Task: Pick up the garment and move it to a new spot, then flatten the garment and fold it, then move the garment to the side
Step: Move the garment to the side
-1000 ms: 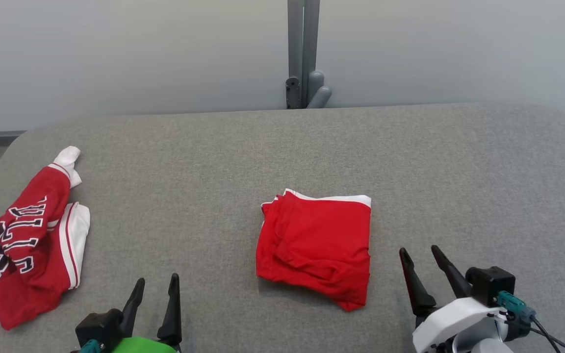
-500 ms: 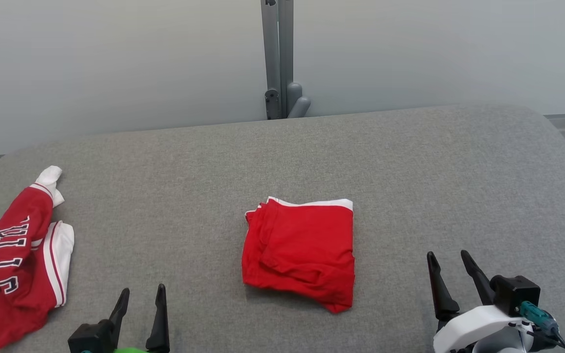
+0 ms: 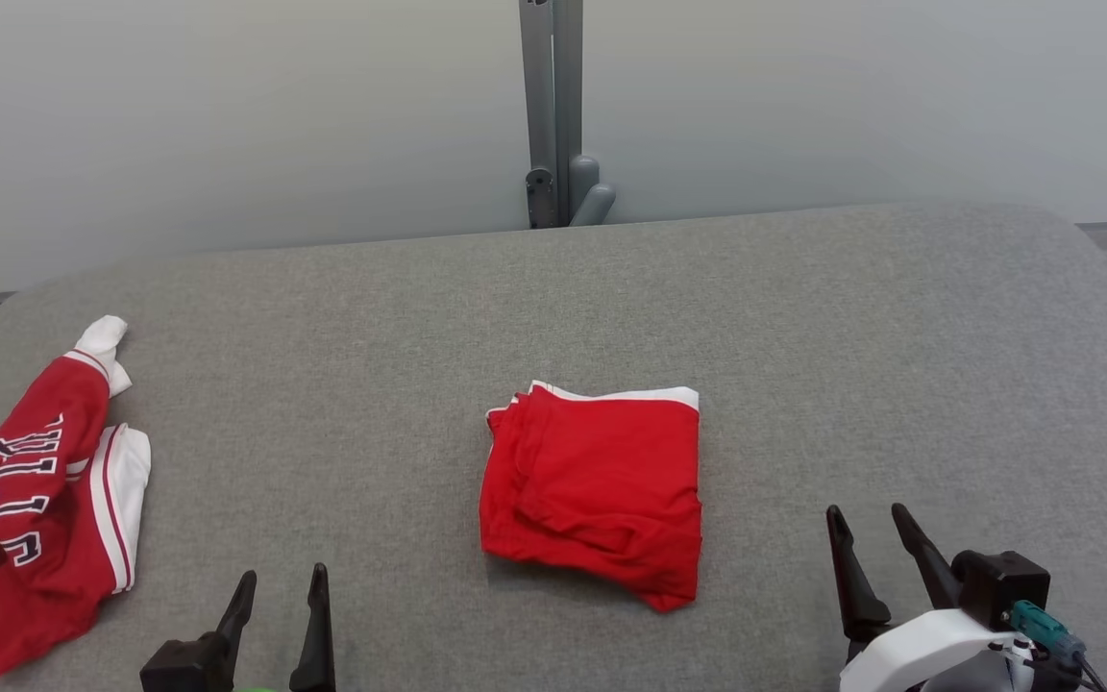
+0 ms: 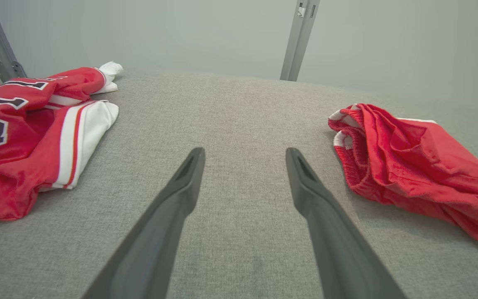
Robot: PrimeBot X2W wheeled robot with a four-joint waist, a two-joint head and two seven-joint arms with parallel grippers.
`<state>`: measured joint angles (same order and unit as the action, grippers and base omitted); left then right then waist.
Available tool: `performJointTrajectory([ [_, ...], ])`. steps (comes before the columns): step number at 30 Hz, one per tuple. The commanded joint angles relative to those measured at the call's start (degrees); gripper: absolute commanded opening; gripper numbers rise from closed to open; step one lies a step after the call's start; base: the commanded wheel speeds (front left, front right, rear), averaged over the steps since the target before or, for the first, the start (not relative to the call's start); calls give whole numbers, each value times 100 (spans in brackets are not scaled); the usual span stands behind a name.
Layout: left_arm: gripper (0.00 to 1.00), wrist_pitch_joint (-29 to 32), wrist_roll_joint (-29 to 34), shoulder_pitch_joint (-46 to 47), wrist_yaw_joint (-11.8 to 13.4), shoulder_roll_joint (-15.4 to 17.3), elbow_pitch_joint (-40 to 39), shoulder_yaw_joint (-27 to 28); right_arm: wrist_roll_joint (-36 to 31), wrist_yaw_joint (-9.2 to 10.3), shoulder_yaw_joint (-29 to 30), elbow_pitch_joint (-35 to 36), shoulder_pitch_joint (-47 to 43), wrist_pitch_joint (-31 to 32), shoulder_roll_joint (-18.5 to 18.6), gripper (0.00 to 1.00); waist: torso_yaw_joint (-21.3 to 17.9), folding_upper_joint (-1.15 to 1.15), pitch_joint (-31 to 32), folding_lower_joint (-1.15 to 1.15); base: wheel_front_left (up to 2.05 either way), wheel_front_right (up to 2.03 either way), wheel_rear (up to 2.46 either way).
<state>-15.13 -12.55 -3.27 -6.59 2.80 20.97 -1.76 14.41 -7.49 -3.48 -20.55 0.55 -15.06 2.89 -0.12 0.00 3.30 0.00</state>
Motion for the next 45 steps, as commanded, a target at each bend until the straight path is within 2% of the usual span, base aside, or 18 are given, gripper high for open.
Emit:
performJointTrajectory([
  [1, 100, -1, 35, -22, -7, 20, -15, -17, 58, 1, -39, -22, 33, -15, 6, 100, 66, 0, -69, 0, 0, 0, 0],
  [7, 100, -1, 42, 123, -32, 21, -27, -277, 391, 0, -354, -184, 373, -15, 7, 100, 364, 0, -347, 0, 0, 0, 0],
  [11, 100, -1, 19, 257, -48, 20, -31, -378, 855, 1, -683, -436, 758, -15, 10, 100, 611, 0, -593, 0, 0, 0, 0],
  [18, 100, -1, -27, 423, -74, 20, 20, -433, 1698, 0, -1061, -1287, 1390, -15, 12, 100, 953, 0, -852, 0, 0, 0, 0],
  [22, 100, -1, -32, 461, -84, 19, 40, -451, 2037, 0, -1234, -1801, 1633, -15, 15, 100, 1053, 0, -923, 0, 0, 0, 0],
  [29, 100, -1, -23, 547, -85, 19, 41, -474, 2462, 0, -1544, -2261, 1935, -15, 13, 100, 1114, 0, -988, 0, 0, 0, 0],
  [30, 100, -2, -27, 549, -85, 19, 45, -482, 2538, 0, -1574, -2303, 1978, -15, 13, 60, 1120, 0, -992, 0, 0, 0, 0],
  [31, 100, -1, -27, 558, -86, 19, 46, -495, 2581, 0, -1584, -2320, 2017, -15, 13, 0, 1124, 0, -992, 0, 0, 0, 0],
  [34, 100, -1, -28, 586, -90, 20, 19, -520, 2543, 0, -1512, -2367, 2072, -15, 15, 0, 1110, 0, -963, 0, 0, 0, 0],
  [39, 100, -1, -48, 511, -93, 19, -10, -496, 2157, 0, -1070, -2399, 2006, -15, 16, 0, 935, 0, -819, 0, 0, 0, 0],
  [45, 100, -1, -102, 367, -97, 19, -90, -547, 1674, 0, -514, -2429, 1792, -15, 30, 0, 353, 0, -585, 0, 0, 0, 0],
])
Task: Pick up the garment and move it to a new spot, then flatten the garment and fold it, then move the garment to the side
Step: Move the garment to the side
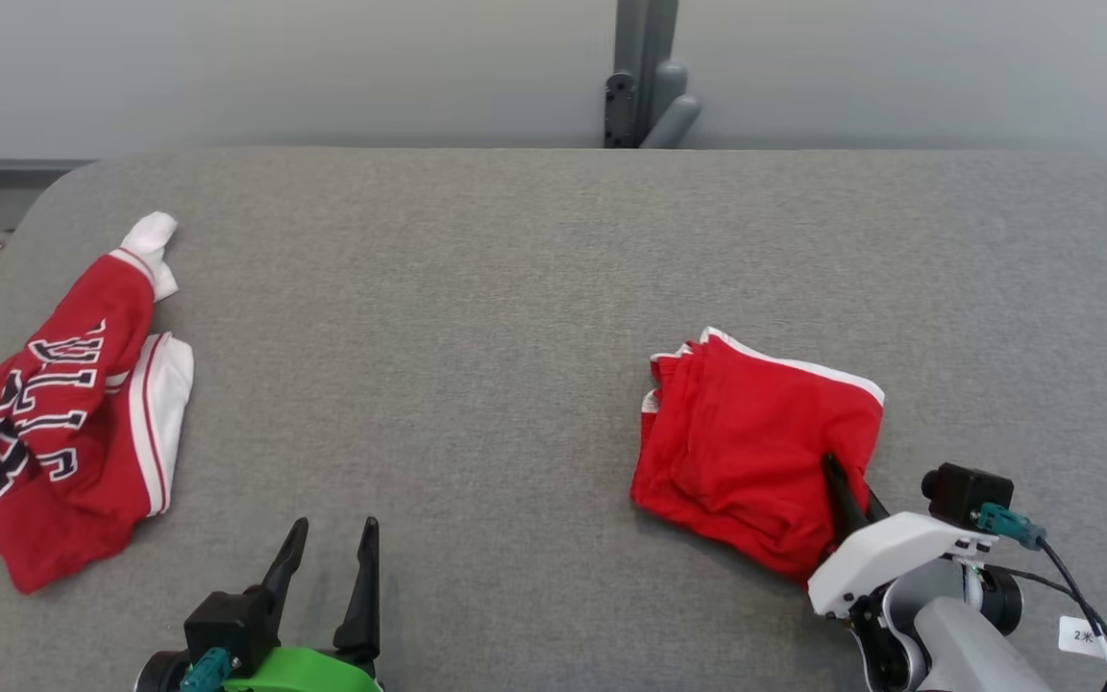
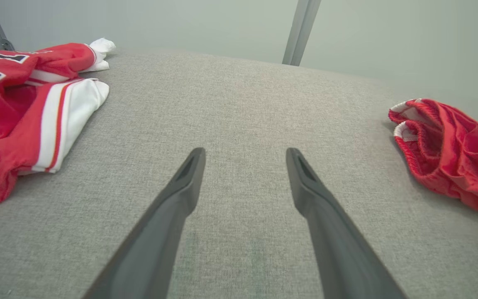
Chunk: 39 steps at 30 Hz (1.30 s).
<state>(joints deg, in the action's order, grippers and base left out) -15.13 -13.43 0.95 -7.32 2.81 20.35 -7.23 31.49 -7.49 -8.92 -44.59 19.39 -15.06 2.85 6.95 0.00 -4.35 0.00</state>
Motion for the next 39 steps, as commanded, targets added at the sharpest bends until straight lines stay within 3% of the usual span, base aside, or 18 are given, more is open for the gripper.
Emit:
performJointTrajectory([
  [1, 100, -1, -33, -64, -23, 18, -45, -20, -108, 0, 82, -31, -123, -15, 36, 0, -494, 0, 210, 0, 0, 0, 0],
  [10, 100, -2, -206, 75, -20, 18, -149, -220, -385, 0, 220, -60, -323, -15, 92, 0, -1803, 0, 205, 0, 0, 0, 0],
  [17, 100, -1, -180, 365, -19, 22, -209, -339, -334, 0, 116, 9, -267, -15, 86, 0, -2222, 0, -62, 0, 0, 0, 0],
  [26, 100, -1, 97, 643, -11, 23, -244, -365, -594, 0, -164, 2, 229, -15, 301, 0, -1845, 0, -642, 0, 0, 0, 0],
  [39, 100, -1, 288, 1078, -12, 141, -489, -301, -1016, 3, -413, -874, 1874, -16, 1591, 0, -887, 0, -1535, 0, 0, 0, 0],
])
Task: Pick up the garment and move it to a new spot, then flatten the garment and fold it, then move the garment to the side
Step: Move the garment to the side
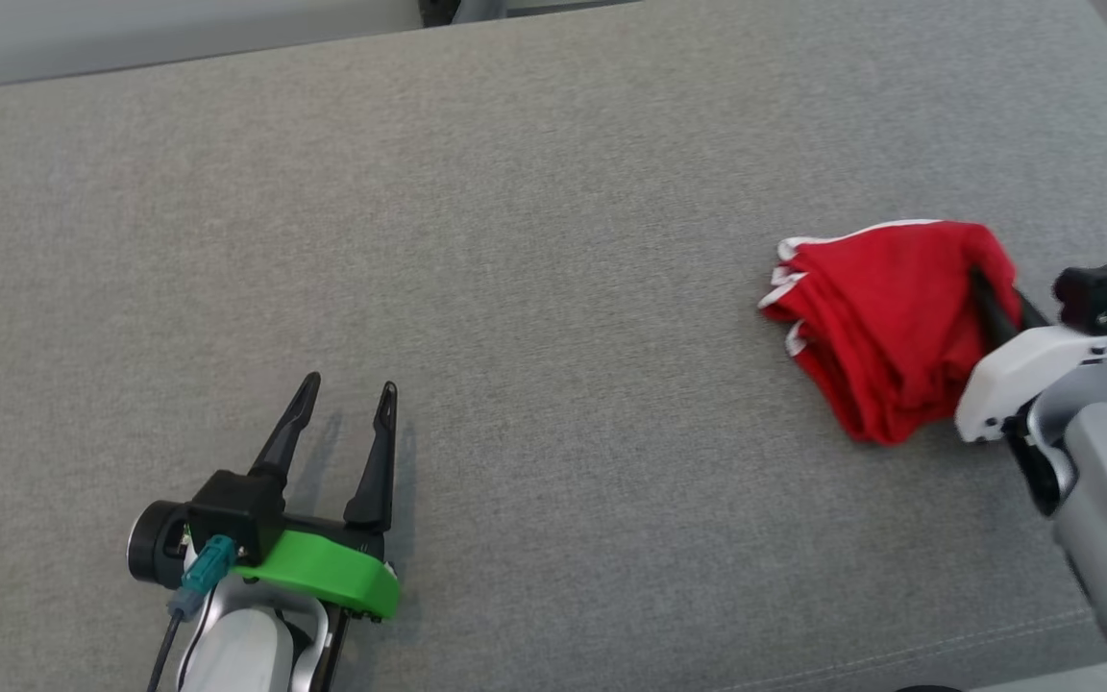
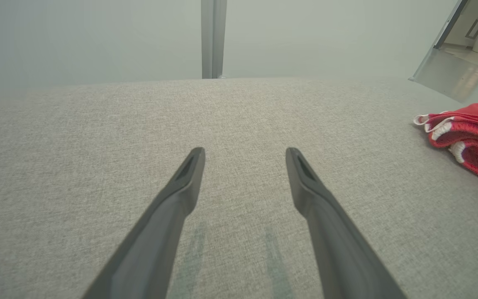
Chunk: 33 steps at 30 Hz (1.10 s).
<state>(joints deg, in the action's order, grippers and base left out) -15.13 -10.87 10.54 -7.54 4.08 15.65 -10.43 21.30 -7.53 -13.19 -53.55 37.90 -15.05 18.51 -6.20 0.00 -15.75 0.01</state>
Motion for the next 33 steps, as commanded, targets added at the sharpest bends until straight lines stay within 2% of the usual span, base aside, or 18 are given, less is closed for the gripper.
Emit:
performJointTrajectory([
  [1, 100, -2, 35, 120, 10, 20, -26, 18, -48, 8, 21, -98, 131, -17, 165, 0, 475, 0, -417, -1, 0, 0, 0],
  [10, 100, -1, 94, 195, 10, 55, -161, 57, -667, 8, 421, -1116, 863, -17, 1214, 0, 803, 0, -512, -1, 0, 0, 0],
  [20, 100, -2, 90, 122, 10, 49, -162, 71, -1552, 9, 1285, -1562, 1176, -17, 1671, 0, 889, 0, -557, -1, 0, 0, 0],
  [21, 100, -1, 90, 127, 10, 47, -154, 68, -1659, 9, 1425, -1578, 1170, -17, 1747, 14, 893, 0, -558, -1, 0, 0, 0],
  [22, 100, -1, 88, 135, 10, 44, -148, 68, -1752, 9, 1599, -1529, 1162, -17, 1826, 89, 892, 0, -562, -1, 0, 0, 0],
  [23, 100, -2, 86, 143, 10, 42, -142, 75, -1882, 9, 1733, -1467, 1116, -17, 1845, 100, 888, 0, -562, -1, 0, 0, 0],
  [29, 100, -2, 85, 116, 10, 31, -37, 142, -2609, 9, 2624, -1083, 880, -16, 1688, 100, 800, 0, -474, -1, 0, 0, 0],
  [30, 100, -2, 85, 116, 10, 31, -37, 142, -2609, 9, 2624, -1083, 880, -16, 1688, 100, 800, 0, -474, -1, 0, 0, 0],
  [33, 100, -2, 70, 132, 10, 10, 0, 107, -2944, 8, 3030, -698, 731, -17, 1473, 100, 791, 0, -373, -1, 0, 0, 0],
])
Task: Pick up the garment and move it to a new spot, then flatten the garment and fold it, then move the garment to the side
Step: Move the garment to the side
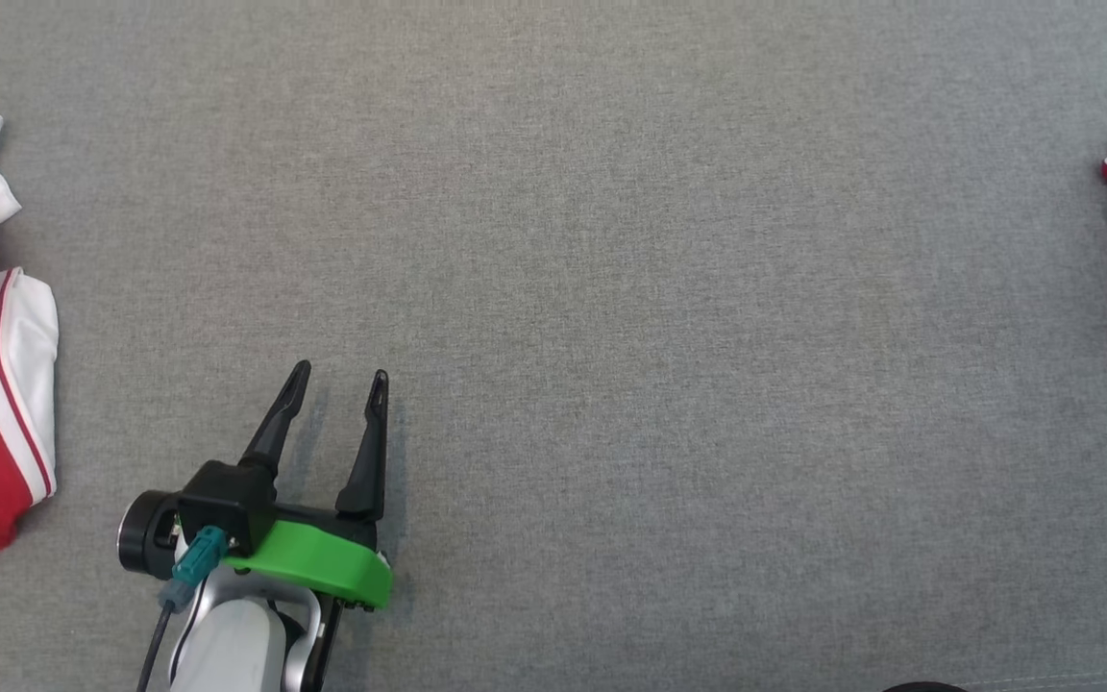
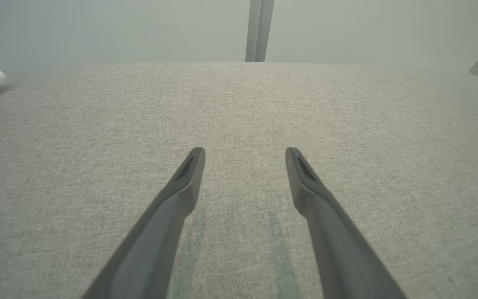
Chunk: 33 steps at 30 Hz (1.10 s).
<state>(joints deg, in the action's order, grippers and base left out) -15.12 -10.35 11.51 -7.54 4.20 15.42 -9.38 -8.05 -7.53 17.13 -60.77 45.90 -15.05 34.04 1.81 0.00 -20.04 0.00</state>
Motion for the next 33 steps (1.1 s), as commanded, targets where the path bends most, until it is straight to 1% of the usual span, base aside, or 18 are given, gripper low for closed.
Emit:
performJointTrajectory([
  [1, 100, -2, 12, 29, 10, -11, 29, 4, -44, 8, 27, 208, -114, -17, -231, 100, -9, 0, 102, 0, 0, 0, 0],
  [4, 100, -2, 18, -48, 10, -33, 67, 52, 18, 8, -91, 716, -286, -17, -598, 100, -20, 0, 267, 0, 0, 0, 0],
  [8, 100, -3, 73, -190, 10, -50, 110, 160, 314, 9, -533, 1301, -567, -16, -1118, 100, -39, 0, 524, 0, 0, 0, 0],
  [13, 100, -3, 97, -358, 10, -77, 174, 296, 714, 9, -1082, 1900, -1124, -16, -1584, 100, -35, 0, 837, 0, 0, 0, 0],
  [19, 100, -2, 71, -588, 10, -108, 249, 436, 1095, 9, -1334, 2489, -1952, -16, -2130, 100, -5, 0, 1209, 0, 0, 0, 0],
  [27, 100, -2, 27, -887, 10, -123, 369, 627, 1400, 8, -1614, 3032, -2824, -17, -2709, 100, 12, 0, 1635, 0, 0, 0, 0],
  [33, 100, -3, -99, -1086, 62, -124, 385, 659, 1467, 8, -1636, 3311, -3220, -16, -2929, 100, -20, 0, 1921, 0, 0, 0, 0],
])
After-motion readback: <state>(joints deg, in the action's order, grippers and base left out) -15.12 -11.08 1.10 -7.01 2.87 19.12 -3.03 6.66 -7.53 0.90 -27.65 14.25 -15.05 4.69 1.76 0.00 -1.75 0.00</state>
